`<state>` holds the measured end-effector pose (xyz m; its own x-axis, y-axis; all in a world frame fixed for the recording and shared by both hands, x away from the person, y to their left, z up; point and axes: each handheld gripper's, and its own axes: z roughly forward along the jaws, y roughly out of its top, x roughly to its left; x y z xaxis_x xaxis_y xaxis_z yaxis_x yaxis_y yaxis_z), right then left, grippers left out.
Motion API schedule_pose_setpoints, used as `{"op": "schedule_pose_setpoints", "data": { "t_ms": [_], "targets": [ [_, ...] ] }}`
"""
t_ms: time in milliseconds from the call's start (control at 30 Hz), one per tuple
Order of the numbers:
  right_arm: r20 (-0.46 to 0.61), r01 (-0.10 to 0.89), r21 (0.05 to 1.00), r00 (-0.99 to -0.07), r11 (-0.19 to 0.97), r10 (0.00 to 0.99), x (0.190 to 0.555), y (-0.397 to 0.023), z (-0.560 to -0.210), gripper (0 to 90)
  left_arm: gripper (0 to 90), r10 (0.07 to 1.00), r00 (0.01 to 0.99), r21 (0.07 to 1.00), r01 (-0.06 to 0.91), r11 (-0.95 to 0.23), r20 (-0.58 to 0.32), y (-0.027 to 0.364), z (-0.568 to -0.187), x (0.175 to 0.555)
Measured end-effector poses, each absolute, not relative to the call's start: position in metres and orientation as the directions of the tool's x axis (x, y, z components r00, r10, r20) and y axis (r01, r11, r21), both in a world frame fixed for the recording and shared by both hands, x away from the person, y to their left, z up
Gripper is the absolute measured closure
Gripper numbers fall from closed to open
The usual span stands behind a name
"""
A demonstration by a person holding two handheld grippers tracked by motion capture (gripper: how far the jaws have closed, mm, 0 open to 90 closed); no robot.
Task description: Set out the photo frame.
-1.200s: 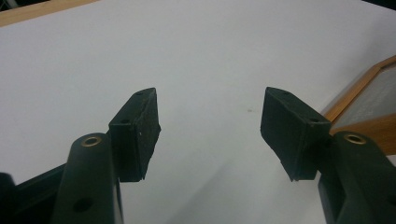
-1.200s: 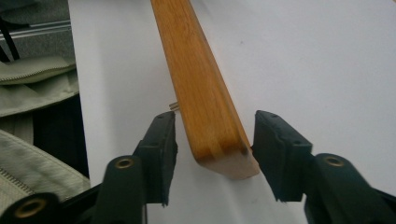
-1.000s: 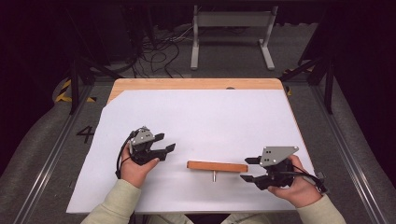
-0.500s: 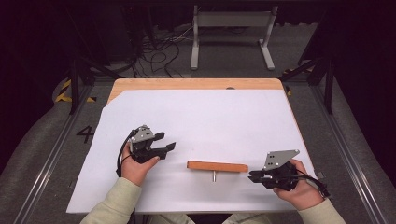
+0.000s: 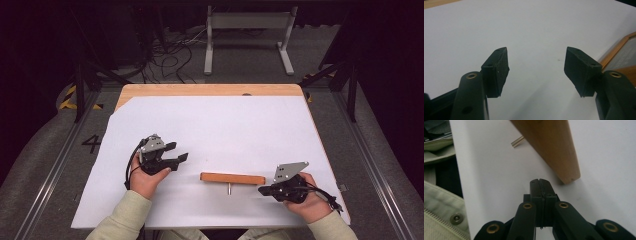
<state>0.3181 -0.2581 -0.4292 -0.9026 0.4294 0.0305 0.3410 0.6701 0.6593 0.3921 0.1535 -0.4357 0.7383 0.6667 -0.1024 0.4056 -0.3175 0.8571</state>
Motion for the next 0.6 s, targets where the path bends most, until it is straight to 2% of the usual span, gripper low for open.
{"op": "schedule_pose_setpoints", "data": {
  "t_ms": [400,600],
  "targets": [
    [0.06,0.39,0.659,-0.879,0.643,0.472,0.331,-0.255,-0.436,90.0,36.4,0.669,0.736,0.853,0.412,-0.321,-0.104,0.154,-0.437,0.392],
    [0.075,0.437,0.661,-0.847,0.61,0.525,0.348,-0.255,-0.435,90.0,35.7,0.669,0.736,0.853,0.411,-0.322,-0.103,0.154,-0.437,0.392]
  ]
}}
